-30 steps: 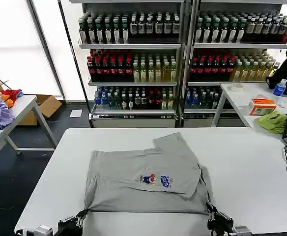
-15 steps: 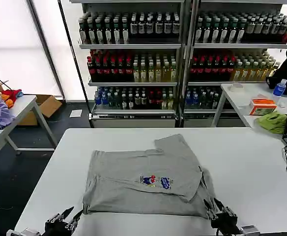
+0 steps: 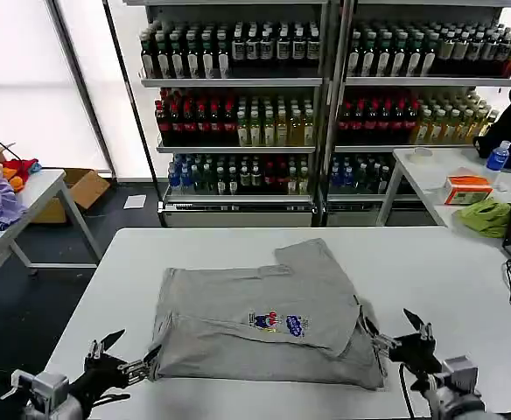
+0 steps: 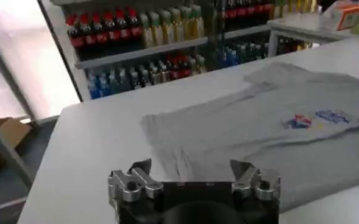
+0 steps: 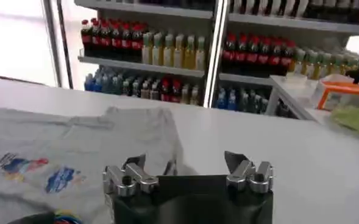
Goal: Fold and organize the clothes.
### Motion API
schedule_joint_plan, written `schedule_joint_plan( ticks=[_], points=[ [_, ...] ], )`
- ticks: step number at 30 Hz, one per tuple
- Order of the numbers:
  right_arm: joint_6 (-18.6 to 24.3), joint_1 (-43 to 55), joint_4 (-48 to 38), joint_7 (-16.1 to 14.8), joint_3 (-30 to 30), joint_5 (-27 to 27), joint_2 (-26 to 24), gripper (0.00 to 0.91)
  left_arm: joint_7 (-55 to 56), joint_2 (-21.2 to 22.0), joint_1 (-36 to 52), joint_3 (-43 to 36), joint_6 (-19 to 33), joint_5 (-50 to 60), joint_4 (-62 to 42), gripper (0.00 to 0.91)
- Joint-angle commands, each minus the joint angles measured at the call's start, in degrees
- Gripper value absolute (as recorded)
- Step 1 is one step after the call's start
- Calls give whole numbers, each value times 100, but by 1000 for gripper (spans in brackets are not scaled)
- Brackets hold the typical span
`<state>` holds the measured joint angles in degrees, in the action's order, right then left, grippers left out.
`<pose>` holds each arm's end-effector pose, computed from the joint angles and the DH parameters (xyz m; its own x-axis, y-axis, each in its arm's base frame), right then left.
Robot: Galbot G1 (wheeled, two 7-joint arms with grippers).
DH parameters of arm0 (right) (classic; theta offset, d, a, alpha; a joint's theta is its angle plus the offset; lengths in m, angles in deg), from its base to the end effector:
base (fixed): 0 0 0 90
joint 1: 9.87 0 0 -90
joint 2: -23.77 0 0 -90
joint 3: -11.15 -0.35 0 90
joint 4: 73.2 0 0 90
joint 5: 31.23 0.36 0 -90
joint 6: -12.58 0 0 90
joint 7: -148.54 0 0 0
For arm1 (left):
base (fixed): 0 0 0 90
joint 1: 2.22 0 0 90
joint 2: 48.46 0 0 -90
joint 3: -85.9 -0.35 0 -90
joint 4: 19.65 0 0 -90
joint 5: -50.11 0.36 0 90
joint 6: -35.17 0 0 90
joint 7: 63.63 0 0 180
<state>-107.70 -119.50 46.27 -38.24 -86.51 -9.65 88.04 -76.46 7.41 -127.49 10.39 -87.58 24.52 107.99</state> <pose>0.2463 -0.1127 -0.2340 -0.9202 -0.1714 0.3519 -0.2032 0.9776 -0.0552 0.1862 0.1321 -0.2147 -0.8169 0.2728 0.5082 0.3553 0.9320 0.0708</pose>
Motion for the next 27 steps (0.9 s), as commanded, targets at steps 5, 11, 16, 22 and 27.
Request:
schedule_joint_plan(
  ticks=[5,11,16,22,27],
  points=[
    [-287,3717,-3596,-201,1858,739,-216,907,-839,-827,3638,-1907,336,-277,-3233,907],
    [-283,4600,-4726,-323,2371,594,220,907,-865,-707,4518,-2647,312,-235,-4139,907],
    [-227,5085,-5338,-388,2566,454,400,907,-914,-547,5121,-3076,496,-67,-4926,907],
    [-221,5327,-5665,-449,2748,407,542,907,-944,-358,5551,-3363,552,2,-5511,907],
    [-245,5438,-5999,-456,2787,393,656,907,-959,-183,5730,-3500,584,85,-5737,907]
  ],
)
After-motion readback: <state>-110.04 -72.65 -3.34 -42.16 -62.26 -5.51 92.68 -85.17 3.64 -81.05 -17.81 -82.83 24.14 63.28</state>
